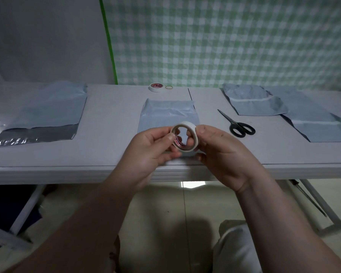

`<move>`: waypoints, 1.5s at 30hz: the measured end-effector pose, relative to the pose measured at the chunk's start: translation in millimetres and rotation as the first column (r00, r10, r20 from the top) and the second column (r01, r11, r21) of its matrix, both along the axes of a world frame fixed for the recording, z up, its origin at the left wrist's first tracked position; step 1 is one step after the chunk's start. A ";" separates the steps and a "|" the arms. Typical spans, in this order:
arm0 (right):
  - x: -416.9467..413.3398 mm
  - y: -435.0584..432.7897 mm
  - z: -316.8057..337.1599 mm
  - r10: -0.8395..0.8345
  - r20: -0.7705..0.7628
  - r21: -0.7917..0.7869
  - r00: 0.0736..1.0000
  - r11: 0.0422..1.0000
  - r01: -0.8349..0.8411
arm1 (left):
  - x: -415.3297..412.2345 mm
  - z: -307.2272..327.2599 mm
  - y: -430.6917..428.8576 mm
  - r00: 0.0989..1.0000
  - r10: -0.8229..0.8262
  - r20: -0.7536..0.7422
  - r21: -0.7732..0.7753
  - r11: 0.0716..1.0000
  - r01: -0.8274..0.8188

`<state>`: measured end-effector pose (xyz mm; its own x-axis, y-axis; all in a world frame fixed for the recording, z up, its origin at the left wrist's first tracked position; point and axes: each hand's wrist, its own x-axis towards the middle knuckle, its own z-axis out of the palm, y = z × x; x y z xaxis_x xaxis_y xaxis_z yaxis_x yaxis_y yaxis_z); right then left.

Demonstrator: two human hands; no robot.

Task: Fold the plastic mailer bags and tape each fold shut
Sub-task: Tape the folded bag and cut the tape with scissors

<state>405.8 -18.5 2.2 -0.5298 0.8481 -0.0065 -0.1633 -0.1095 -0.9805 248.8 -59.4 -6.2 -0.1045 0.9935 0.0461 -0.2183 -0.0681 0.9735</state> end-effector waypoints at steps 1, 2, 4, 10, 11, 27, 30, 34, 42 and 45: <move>-0.5 -0.6 -0.5 0.002 -0.007 0.011 1.000 1.000 -0.002 | 1.4 -0.5 -0.6 0.999 0.002 0.051 -0.019 1.000 -0.001; -1.4 -1.5 -0.7 0.004 -0.019 0.019 1.000 1.000 -0.004 | 2.8 -0.4 -1.7 0.994 0.004 0.106 -0.036 0.999 0.000; -3.5 -3.2 -1.3 0.009 -0.061 0.008 0.998 1.000 -0.009 | 5.9 0.4 -3.6 0.977 0.009 0.211 -0.071 0.997 0.006; -5.8 -9.2 -4.0 0.073 -0.135 0.020 0.988 0.997 -0.071 | 13.1 3.6 -10.9 0.904 0.014 0.428 -0.147 0.988 0.054; -5.4 -10.0 -3.7 0.076 -0.137 0.021 0.988 0.997 -0.074 | 12.3 3.4 -11.7 0.899 -0.004 0.438 -0.148 0.986 0.077; -13.3 -22.6 5.7 -0.071 -0.217 -0.200 0.974 0.979 0.027 | 7.5 9.0 -11.0 0.943 -0.041 0.331 -0.161 0.982 0.099; -11.8 -22.5 5.1 -0.039 -0.205 -0.178 0.978 0.984 0.002 | 10.5 12.1 -13.5 0.932 -0.052 0.358 -0.152 0.982 0.113; -12.6 -23.2 1.1 -0.038 -0.159 -0.115 0.987 0.993 0.019 | 12.8 15.6 -17.6 0.986 0.044 0.162 -0.186 0.982 -0.013; -14.6 -23.6 2.2 -0.056 -0.086 0.029 0.995 0.998 0.058 | 5.5 14.5 -23.2 0.683 0.407 -0.606 0.503 0.861 -0.067; -15.1 -26.1 4.3 -0.091 0.008 0.166 0.996 0.982 0.088 | 1.2 13.5 -20.2 0.569 0.452 -0.687 0.543 0.840 -0.012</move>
<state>390.7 -44.6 6.5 -0.4526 0.8822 0.1301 -0.1495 0.0688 -0.9864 250.0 -79.6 7.3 -0.0337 0.7734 0.6331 0.6769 -0.4483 0.5838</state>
